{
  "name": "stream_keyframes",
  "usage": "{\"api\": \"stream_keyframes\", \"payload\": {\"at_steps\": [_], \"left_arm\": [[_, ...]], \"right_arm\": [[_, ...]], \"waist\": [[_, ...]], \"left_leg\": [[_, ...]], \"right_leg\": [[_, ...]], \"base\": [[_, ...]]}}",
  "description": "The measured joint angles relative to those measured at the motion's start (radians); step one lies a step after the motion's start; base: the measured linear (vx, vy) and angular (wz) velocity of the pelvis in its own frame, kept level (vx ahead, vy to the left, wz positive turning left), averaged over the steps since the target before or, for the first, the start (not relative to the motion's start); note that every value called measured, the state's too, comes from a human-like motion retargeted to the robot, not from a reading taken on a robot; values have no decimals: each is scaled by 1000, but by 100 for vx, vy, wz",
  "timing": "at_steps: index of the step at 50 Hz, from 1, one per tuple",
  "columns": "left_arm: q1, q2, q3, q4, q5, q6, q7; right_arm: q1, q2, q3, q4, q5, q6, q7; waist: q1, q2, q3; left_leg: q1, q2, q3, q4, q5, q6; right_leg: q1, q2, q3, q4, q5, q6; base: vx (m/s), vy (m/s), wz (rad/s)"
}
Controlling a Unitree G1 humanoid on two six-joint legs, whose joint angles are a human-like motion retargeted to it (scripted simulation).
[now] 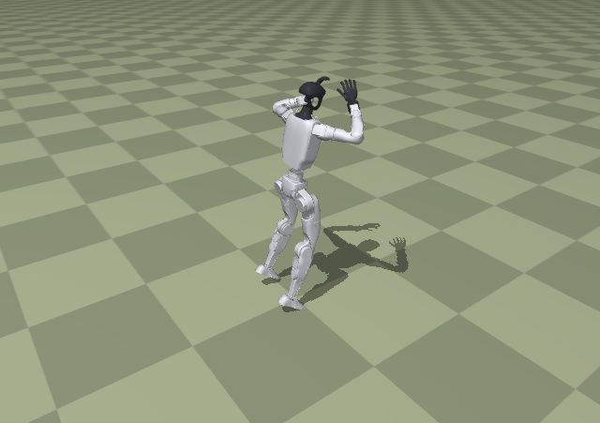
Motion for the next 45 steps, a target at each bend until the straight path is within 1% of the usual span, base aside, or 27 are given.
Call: {"api": "stream_keyframes", "payload": {"at_steps": [1,2,3,5,7,8,9,10,12,15,17,18,20,22,23,25,27,28,30,31,32,35,37,38,40,43,45], "left_arm": [[235,-45,191,-12,16,10,-19],[452,-97,375,-24,33,17,-29],[633,-164,544,-35,54,21,-19],[824,-376,742,-74,71,45,-69],[801,-658,708,-67,66,92,-72],[783,-770,666,-43,53,114,-69],[752,-875,598,-7,35,136,-71],[715,-975,516,35,16,156,-75],[643,-1114,343,144,-11,151,-87],[565,-1214,159,255,6,84,-120],[549,-1220,100,241,68,55,-168],[547,-1214,79,218,106,46,-194],[523,-1198,53,160,180,40,-236],[438,-1169,50,108,222,43,-259],[376,-1151,54,91,236,47,-268],[226,-1111,62,90,274,55,-278],[95,-1080,59,129,336,66,-275],[61,-1070,58,148,364,74,-271],[41,-1055,40,189,388,88,-252],[62,-1047,43,202,372,96,-240],[89,-1039,44,214,356,102,-228],[231,-1013,37,233,316,102,-203],[350,-979,49,232,297,97,-223],[417,-961,62,226,286,97,-242],[562,-938,94,208,268,99,-283],[835,-961,131,149,257,87,-316],[916,-991,157,164,240,81,-323]], "right_arm": [[207,10,-163,-2,39,-18,46],[424,47,-338,-10,77,-37,90],[661,135,-535,-31,112,-58,129],[1027,426,-786,-90,112,-71,180],[1122,710,-737,-43,57,-44,169],[1142,821,-691,-2,57,-30,167],[1143,916,-627,49,54,-15,162],[1133,1003,-555,104,50,1,154],[1076,1121,-398,204,47,6,128],[962,1227,-203,290,-24,-16,105],[898,1255,-126,284,-126,-24,113],[872,1259,-97,268,-167,-28,125],[803,1254,-43,228,-208,-30,154],[682,1231,-4,195,-203,-30,168],[604,1218,5,187,-204,-29,171],[433,1187,4,195,-229,-27,161],[288,1147,0,234,-273,-23,135],[247,1127,7,251,-292,-17,123],[215,1090,27,284,-299,-4,83],[221,1080,58,296,-274,8,78],[234,1071,85,305,-245,16,73],[339,1050,116,301,-141,1,76],[449,1031,96,274,-114,-17,113],[515,1021,81,256,-110,-22,136],[663,999,51,222,-97,-28,173],[958,966,15,176,-70,-35,187],[1073,950,-17,203,-64,-30,182]], "waist": [[-4,20,-1],[-13,36,6],[-33,46,28],[-49,60,108],[-60,80,208],[-59,87,260],[-56,89,304],[-52,88,343],[-47,83,373],[-46,71,346],[-47,68,293],[-48,71,263],[-50,75,209],[-48,68,179],[-44,60,174],[-34,37,182],[-15,12,216],[-1,5,236],[57,-15,287],[69,-4,306],[82,2,320],[104,-23,311],[83,-57,283],[69,-71,268],[51,-84,243],[49,-65,208],[37,-51,208]], "left_leg": [[34,-26,-65,56,-6,-36],[67,-42,-112,108,-46,-59],[99,-37,-123,156,-157,-56],[155,9,-75,223,-503,9],[167,40,-16,266,-758,134],[151,42,2,296,-828,206],[118,36,10,321,-855,268],[77,25,14,344,-859,324],[2,4,2,286,-756,330],[-5,3,-5,-36,-532,220],[52,29,-3,-310,-404,131],[74,47,-6,-411,-367,84],[98,72,-23,-547,-336,14],[84,81,-16,-597,-337,4],[63,82,-3,-597,-339,12],[16,73,20,-597,-311,47],[-26,52,24,-597,-271,89],[-38,43,26,-595,-263,102],[-41,26,70,-568,-299,93],[-41,38,94,-561,-299,83],[-39,49,126,-556,-299,73],[-22,63,236,-542,-281,63],[-23,43,214,-494,-270,108],[-24,30,181,-458,-276,133],[-4,16,108,-398,-281,155],[97,27,42,-428,-345,130],[131,46,41,-478,-381,111]], "right_leg": [[36,19,-3,38,-51,-17],[70,33,-17,74,-134,-34],[101,41,-52,107,-284,-51],[136,56,-103,188,-576,-94],[83,57,-113,345,-763,-165],[35,50,-112,432,-817,-193],[-14,39,-111,491,-839,-209],[-64,25,-111,535,-845,-218],[-131,11,-114,468,-753,-199],[-156,24,-117,163,-496,-103],[-128,53,-133,-54,-380,-27],[-113,73,-138,-127,-353,2],[-80,113,-110,-203,-285,13],[-50,131,-67,-183,-240,-29],[-36,131,-59,-154,-263,-49],[-9,119,-70,-117,-388,-61],[12,101,-85,-157,-489,-57],[21,95,-86,-191,-492,-63],[-5,60,-87,-155,-481,-17],[-1,67,-75,-182,-453,-54],[-3,70,-63,-196,-434,-71],[-45,63,-24,-164,-432,9],[-58,44,-28,-178,-415,42],[-59,35,-37,-189,-404,43],[-58,31,-43,-199,-395,37],[-38,57,-25,-200,-399,29],[-50,76,-17,-188,-402,14]], "base": [[-46,4,-22],[-51,4,2],[-57,5,22],[-68,8,41],[-84,11,40],[-91,10,30],[-94,8,24],[-91,6,22],[-84,3,17],[-70,1,-6],[-59,1,-22],[-57,1,-23],[-57,0,-21],[-59,-2,-13],[-60,-4,2],[-61,-6,22],[-59,-5,32],[-53,-3,-5],[-45,-1,-58],[-37,0,-70],[-32,0,-66],[-21,-1,-43],[-14,0,22],[-10,3,30],[-6,6,7],[0,11,-37],[-2,13,-20]]}}
